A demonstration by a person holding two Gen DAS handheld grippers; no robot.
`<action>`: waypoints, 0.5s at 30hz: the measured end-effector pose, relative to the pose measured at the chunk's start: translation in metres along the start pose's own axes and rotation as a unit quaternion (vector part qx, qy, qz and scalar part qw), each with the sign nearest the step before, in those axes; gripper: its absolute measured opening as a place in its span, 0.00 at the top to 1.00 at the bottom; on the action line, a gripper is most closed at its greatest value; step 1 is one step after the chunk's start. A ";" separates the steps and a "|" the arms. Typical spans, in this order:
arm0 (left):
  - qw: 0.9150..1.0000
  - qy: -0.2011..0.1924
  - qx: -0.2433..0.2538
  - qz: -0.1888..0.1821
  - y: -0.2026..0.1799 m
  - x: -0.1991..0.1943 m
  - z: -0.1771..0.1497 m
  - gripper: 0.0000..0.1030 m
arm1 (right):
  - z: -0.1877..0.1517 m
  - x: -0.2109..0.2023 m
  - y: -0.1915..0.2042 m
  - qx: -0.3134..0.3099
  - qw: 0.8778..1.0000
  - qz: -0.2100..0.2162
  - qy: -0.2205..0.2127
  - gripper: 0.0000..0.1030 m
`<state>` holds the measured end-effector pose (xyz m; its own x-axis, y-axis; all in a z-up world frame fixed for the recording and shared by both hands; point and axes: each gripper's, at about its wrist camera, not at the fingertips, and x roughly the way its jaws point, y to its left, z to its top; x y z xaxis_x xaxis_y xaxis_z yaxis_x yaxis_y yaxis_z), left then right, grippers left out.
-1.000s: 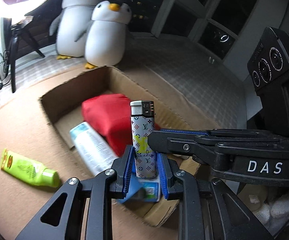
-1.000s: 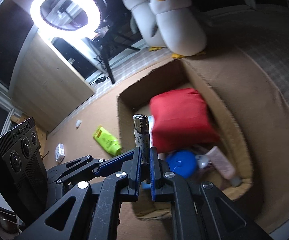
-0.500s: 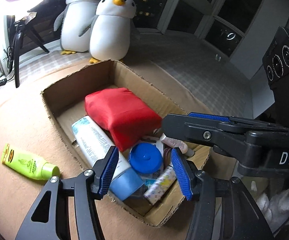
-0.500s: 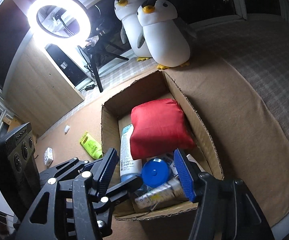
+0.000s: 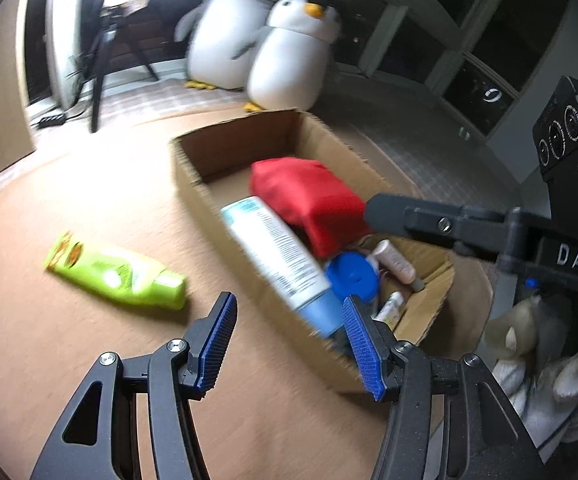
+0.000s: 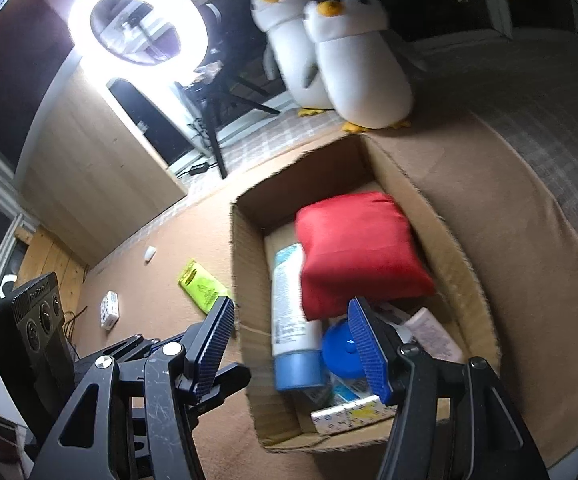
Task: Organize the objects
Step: 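Move both tools toward the green hand cream tube on the carpet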
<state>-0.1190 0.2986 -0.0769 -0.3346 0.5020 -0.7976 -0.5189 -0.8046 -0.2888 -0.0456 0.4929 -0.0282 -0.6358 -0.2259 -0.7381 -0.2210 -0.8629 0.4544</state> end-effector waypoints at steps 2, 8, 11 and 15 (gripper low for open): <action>1.000 -0.002 -0.014 0.009 0.013 -0.009 -0.008 0.42 | 0.001 0.004 0.011 -0.018 1.000 0.009 0.002 0.45; 0.998 -0.006 -0.057 0.033 0.055 -0.041 -0.037 0.40 | 0.006 0.023 0.054 -0.088 0.996 0.020 0.023 0.32; 0.996 -0.010 -0.075 0.049 0.075 -0.057 -0.050 0.40 | 0.009 0.040 0.080 -0.124 0.991 0.025 0.047 0.32; 0.992 -0.020 -0.103 0.065 0.102 -0.080 -0.068 0.40 | 0.012 0.069 0.113 -0.157 0.984 0.027 0.079 0.32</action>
<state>-0.0915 0.1552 -0.0785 -0.4214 0.3985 -0.8146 -0.2992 -0.9091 -0.2900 -0.1229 0.3853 -0.0216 -0.5122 -0.3209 -0.7966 0.0654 -0.9395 0.3364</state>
